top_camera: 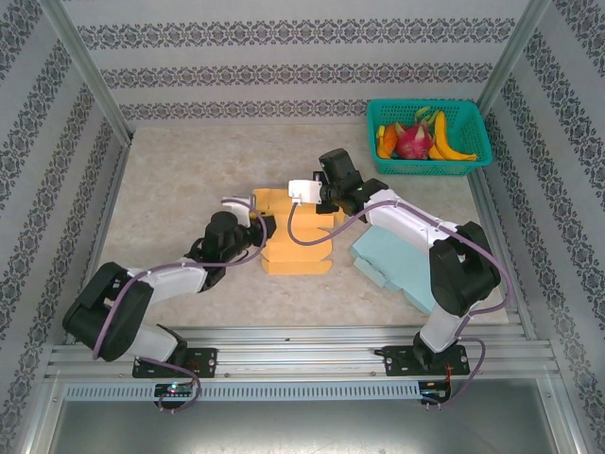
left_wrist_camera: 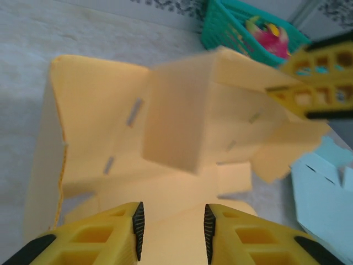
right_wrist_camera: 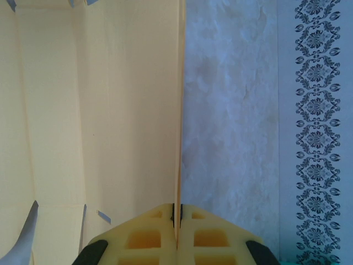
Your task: Fold the paper box
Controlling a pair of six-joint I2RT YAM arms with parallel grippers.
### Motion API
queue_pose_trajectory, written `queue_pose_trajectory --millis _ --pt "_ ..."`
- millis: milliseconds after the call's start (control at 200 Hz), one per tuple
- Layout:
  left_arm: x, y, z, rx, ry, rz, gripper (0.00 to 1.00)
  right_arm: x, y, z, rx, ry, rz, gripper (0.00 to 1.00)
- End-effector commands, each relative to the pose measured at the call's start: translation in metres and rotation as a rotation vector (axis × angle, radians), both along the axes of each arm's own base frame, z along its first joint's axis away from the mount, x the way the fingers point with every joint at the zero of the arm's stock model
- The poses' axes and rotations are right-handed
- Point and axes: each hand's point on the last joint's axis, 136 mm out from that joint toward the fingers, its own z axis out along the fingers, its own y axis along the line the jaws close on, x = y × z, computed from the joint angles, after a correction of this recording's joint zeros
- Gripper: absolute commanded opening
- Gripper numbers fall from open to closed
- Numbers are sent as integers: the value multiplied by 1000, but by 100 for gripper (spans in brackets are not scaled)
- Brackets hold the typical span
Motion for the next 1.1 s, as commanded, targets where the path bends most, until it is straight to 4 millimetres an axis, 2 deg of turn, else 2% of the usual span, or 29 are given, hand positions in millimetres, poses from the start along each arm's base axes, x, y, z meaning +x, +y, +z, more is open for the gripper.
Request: queue_pose_trajectory --millis 0,320,490,639,854,999,1094 --pt "21 27 -12 7 17 132 36 -6 -6 0 33 31 -1 0" --pt "30 53 -54 64 98 254 35 -6 -16 1 57 40 -16 0" --pt "34 56 -64 78 123 280 35 -6 -16 -2 59 47 -13 0" --pt "41 47 -66 58 135 250 35 -6 -14 -5 66 56 -14 0" --pt "49 13 -53 -28 135 148 36 -6 -12 -6 89 73 -36 0" --pt "55 -10 -52 -58 147 100 42 -9 -8 -12 92 85 -37 0" --pt "56 -12 -56 -78 148 100 42 -11 -6 -16 94 93 -37 0"
